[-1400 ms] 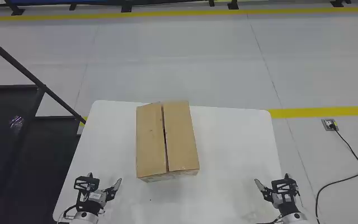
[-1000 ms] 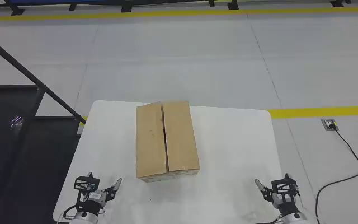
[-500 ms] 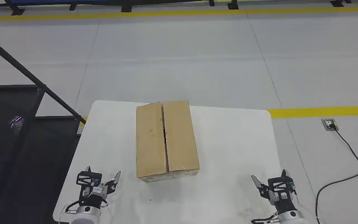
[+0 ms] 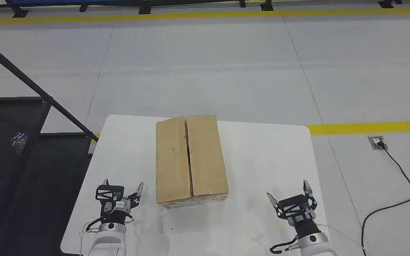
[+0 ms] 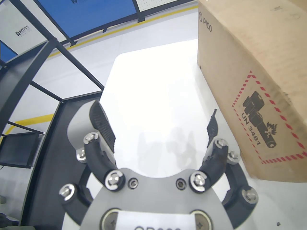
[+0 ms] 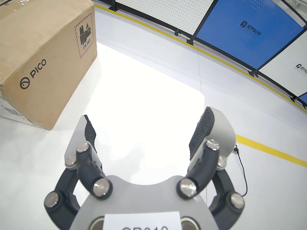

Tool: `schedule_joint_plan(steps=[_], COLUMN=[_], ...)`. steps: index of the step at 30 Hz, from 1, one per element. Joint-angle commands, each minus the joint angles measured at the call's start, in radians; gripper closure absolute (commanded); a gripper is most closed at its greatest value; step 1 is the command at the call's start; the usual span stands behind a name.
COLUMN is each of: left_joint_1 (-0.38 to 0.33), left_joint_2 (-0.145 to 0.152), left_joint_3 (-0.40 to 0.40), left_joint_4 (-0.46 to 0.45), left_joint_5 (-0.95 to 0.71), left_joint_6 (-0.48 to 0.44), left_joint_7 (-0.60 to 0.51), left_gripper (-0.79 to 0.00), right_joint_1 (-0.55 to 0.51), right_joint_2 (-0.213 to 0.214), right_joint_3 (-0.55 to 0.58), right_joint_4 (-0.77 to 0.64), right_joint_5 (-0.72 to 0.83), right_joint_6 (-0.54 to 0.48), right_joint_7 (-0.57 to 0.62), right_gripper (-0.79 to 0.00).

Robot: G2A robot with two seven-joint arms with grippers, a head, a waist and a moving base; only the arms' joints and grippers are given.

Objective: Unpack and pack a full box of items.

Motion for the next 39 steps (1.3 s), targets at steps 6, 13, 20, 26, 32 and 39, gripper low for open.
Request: schedule_joint_plan(steps=[6, 13, 20, 26, 32, 39], left_joint_1=[-0.009, -0.035, -0.023, -0.017, -0.011, 0.003], left_joint_2=[-0.004, -0.015, -0.016, -0.019, -0.022, -0.022], left_joint_3=[0.014, 0.09, 0.102, 0.104, 0.112, 0.121], left_joint_4=[0.008, 0.041, 0.059, 0.047, 0.038, 0.025], left_joint_5=[0.028, 0.057, 0.09, 0.063, 0.066, 0.101], left_joint_6=[0.024, -0.03, -0.081, -0.14, -0.154, -0.186], left_joint_7=[-0.013, 0.011, 0.051, 0.059, 0.062, 0.08], left_gripper=[-0.785, -0.785, -0.785, -0.785, -0.785, -0.785], right_joint_1=[0.024, 0.089, 0.12, 0.123, 0.12, 0.117], right_joint_2=[-0.004, -0.011, -0.015, -0.012, -0.012, -0.01], right_joint_3=[0.017, -0.074, -0.104, -0.16, -0.161, -0.178], right_joint_4=[0.05, 0.075, 0.088, 0.067, 0.061, 0.052], right_joint_5=[0.074, -0.025, -0.102, -0.362, -0.382, -0.487], right_joint_6=[-0.011, -0.06, -0.074, -0.083, -0.086, -0.06], right_joint_7=[0.015, -0.026, -0.009, -0.011, -0.005, -0.11], right_gripper=[-0.785, -0.785, -0.785, -0.785, -0.785, -0.785])
